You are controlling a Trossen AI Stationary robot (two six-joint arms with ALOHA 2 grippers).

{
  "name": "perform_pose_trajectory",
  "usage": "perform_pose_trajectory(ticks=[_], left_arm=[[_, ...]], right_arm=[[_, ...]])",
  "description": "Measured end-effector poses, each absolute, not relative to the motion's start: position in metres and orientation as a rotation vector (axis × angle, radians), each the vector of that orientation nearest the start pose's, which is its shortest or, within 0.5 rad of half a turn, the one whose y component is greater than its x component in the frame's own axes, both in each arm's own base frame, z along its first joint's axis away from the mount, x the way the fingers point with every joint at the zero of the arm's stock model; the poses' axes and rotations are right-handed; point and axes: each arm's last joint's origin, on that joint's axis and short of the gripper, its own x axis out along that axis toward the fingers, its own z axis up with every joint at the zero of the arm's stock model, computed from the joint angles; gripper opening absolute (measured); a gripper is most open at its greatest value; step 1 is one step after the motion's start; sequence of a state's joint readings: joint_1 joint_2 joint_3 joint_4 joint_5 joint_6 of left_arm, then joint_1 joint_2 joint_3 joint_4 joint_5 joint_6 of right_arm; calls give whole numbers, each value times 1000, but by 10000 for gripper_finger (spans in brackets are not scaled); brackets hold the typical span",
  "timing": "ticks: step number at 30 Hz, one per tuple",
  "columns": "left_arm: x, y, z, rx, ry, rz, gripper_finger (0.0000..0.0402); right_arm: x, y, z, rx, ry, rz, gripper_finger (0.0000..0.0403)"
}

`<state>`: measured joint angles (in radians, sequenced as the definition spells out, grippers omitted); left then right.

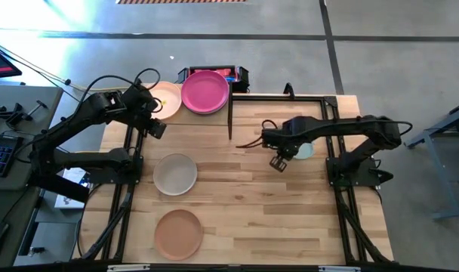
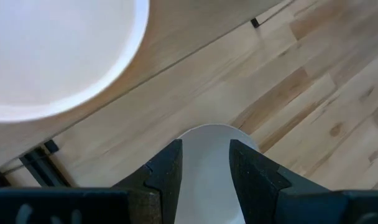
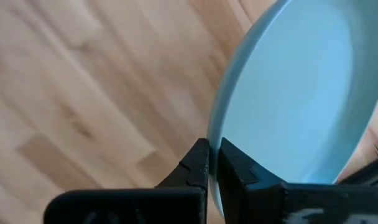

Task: Place and stack plates onto a shelf
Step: Stack the light blue plate on the light pink plate on the shelf

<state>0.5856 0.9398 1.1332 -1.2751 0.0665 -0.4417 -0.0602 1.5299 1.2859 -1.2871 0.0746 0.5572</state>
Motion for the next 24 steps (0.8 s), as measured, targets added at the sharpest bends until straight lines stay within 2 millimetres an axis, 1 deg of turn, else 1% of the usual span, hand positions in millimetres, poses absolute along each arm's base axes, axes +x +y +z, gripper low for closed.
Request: perform_pose_trajectory(ticks=[3, 5, 9, 14, 17, 20, 24], left_arm=[[117, 75, 337, -706, 940, 661, 122], [117, 74, 337, -715, 939, 650, 122], [118, 73, 338, -792, 922, 645, 122], [118, 72, 338, -888, 901, 654, 122], [118, 72, 338, -910, 901, 628, 122], [119, 71, 338, -943, 897, 607, 122], [120, 70, 338, -967, 899, 578, 122]], right_arm=[[269, -4, 286, 422, 1419, -498, 0], [271, 6, 297, 417, 1387, -471, 0], [275, 28, 317, 370, 1323, -378, 0], [279, 53, 337, 309, 1222, -269, 0], [282, 64, 345, 305, 1153, -212, 0], [287, 76, 348, 289, 1079, -144, 0], [300, 90, 345, 237, 1014, -61, 0]])
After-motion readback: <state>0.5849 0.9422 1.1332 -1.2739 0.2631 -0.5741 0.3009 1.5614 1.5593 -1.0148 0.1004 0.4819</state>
